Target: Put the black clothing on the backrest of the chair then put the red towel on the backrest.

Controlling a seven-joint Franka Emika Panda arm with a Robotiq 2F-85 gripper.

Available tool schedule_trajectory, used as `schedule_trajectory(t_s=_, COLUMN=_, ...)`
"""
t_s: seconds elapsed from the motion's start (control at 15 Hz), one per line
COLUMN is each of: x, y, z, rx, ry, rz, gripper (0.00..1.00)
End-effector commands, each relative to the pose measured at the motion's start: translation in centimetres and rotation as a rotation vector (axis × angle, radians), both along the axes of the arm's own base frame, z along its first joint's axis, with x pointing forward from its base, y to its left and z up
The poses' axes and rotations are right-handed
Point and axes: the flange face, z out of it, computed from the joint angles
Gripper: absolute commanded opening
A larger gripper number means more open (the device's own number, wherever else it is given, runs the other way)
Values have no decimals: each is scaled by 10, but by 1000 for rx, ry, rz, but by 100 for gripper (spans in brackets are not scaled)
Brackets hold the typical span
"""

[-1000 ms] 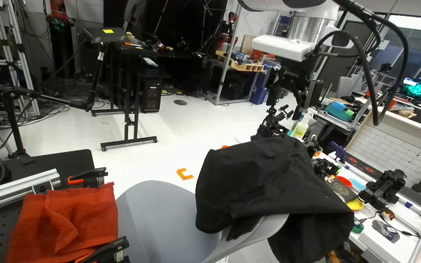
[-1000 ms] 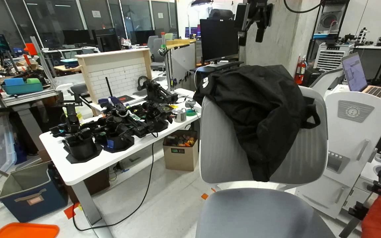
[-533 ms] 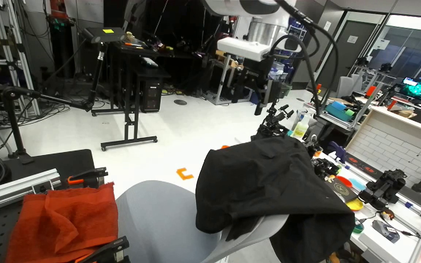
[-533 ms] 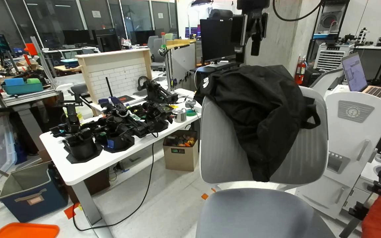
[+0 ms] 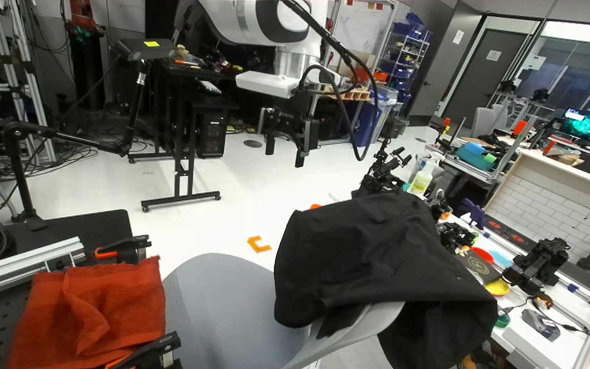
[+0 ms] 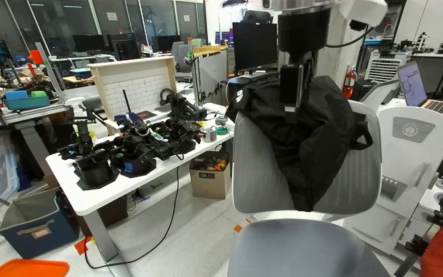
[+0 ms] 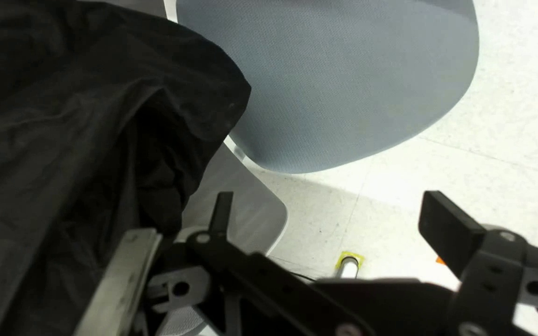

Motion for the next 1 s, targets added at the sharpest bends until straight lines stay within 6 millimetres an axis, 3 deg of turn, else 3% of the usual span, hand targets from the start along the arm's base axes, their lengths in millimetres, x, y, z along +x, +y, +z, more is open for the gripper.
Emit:
schedule_trajectory(t_s=0.0, x=-57, y=-18, z=-8, rx=-38, ry=-23, rz=-22, gripper=100)
schedule_trajectory(t_s=0.07, x=-72, y=-27, z=-11, rx=-38, ry=-13, rz=-43, gripper=100)
schedule_trajectory(t_s=0.13, x=-37, y=-12, z=-13, rx=-26, ry=11, rz=-23, gripper=100)
schedule_trajectory(t_s=0.33, x=-64, y=-25, z=-17, rx=-28, ry=17, rz=-41, gripper=100)
schedule_trajectory(t_s=0.6, x=-68, y=-26, z=-15, rx=-27, ry=14, rz=-42, gripper=100)
schedule_trajectory(t_s=0.73, x=-78, y=-16, z=-22, rx=-31, ry=18, rz=-38, gripper=100)
schedule_trajectory(t_s=0.93, x=-112, y=18, z=-49, rx=-40, ry=34, rz=-20, gripper=100)
